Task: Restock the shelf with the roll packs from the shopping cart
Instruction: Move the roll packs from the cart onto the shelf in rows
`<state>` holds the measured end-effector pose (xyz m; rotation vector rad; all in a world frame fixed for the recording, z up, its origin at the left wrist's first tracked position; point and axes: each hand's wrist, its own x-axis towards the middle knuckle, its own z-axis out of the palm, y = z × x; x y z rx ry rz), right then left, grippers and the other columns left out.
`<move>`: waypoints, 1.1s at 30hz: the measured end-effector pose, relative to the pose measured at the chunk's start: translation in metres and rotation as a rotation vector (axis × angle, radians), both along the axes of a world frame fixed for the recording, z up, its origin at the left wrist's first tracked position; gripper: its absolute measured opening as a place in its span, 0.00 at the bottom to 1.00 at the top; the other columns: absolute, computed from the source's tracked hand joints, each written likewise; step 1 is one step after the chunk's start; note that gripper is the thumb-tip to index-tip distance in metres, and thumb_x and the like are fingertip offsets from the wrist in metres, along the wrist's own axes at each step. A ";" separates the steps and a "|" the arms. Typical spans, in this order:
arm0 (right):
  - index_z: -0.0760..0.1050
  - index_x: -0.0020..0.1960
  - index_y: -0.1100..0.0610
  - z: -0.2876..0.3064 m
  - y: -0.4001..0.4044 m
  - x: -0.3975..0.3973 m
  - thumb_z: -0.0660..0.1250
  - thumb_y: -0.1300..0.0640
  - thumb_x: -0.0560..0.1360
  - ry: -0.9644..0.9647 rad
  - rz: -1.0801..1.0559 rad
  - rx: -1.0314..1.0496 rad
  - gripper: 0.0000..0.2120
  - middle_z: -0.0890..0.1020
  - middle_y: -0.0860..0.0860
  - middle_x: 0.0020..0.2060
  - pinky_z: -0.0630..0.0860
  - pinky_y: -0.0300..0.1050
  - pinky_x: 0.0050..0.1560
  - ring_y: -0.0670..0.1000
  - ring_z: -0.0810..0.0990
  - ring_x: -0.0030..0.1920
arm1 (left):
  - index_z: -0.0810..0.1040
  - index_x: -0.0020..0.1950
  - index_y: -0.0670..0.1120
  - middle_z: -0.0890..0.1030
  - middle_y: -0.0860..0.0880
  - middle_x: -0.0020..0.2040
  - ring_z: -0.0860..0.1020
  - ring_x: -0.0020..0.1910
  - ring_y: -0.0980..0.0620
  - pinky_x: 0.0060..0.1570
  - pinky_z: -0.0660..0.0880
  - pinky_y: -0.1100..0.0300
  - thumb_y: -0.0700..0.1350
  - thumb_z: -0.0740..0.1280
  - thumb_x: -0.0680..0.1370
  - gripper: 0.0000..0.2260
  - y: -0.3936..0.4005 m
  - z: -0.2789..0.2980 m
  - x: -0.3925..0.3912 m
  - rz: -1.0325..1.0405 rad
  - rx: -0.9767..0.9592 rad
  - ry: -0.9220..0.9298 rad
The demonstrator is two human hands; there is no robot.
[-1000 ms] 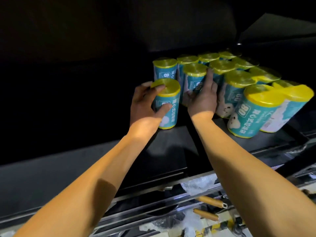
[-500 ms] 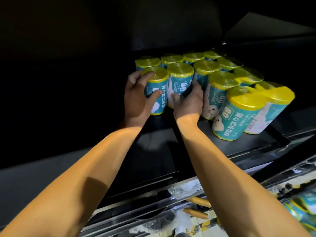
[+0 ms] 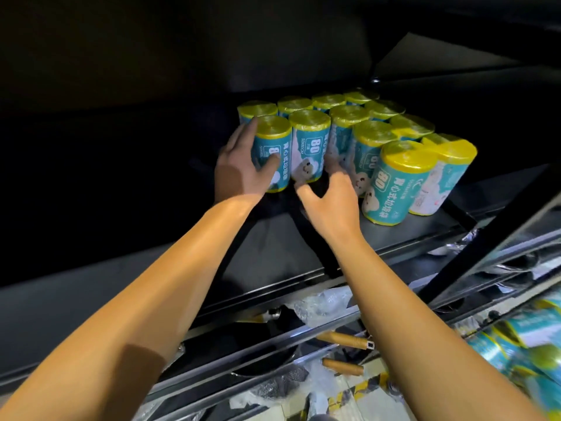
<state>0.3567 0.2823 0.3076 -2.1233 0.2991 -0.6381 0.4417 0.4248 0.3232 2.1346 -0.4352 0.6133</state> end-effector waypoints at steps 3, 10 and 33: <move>0.65 0.77 0.55 -0.007 0.001 -0.050 0.70 0.49 0.78 0.044 0.037 -0.066 0.31 0.70 0.50 0.73 0.60 0.33 0.62 0.50 0.67 0.73 | 0.70 0.75 0.49 0.70 0.50 0.75 0.68 0.73 0.50 0.68 0.58 0.68 0.50 0.71 0.76 0.28 0.015 -0.002 -0.035 -0.038 -0.009 0.042; 0.62 0.78 0.51 -0.028 -0.001 -0.138 0.67 0.47 0.78 0.145 0.012 -0.177 0.31 0.67 0.47 0.75 0.63 0.47 0.72 0.49 0.63 0.76 | 0.76 0.70 0.49 0.77 0.52 0.69 0.71 0.68 0.57 0.65 0.58 0.76 0.53 0.68 0.75 0.25 0.013 -0.030 -0.132 -0.205 0.050 0.066; 0.69 0.74 0.57 -0.147 -0.258 -0.444 0.73 0.50 0.76 0.419 -0.398 -0.055 0.31 0.74 0.55 0.70 0.69 0.52 0.70 0.58 0.72 0.70 | 0.74 0.73 0.48 0.76 0.50 0.70 0.69 0.71 0.51 0.70 0.59 0.65 0.59 0.62 0.76 0.28 -0.257 -0.160 -0.389 -0.684 0.353 0.339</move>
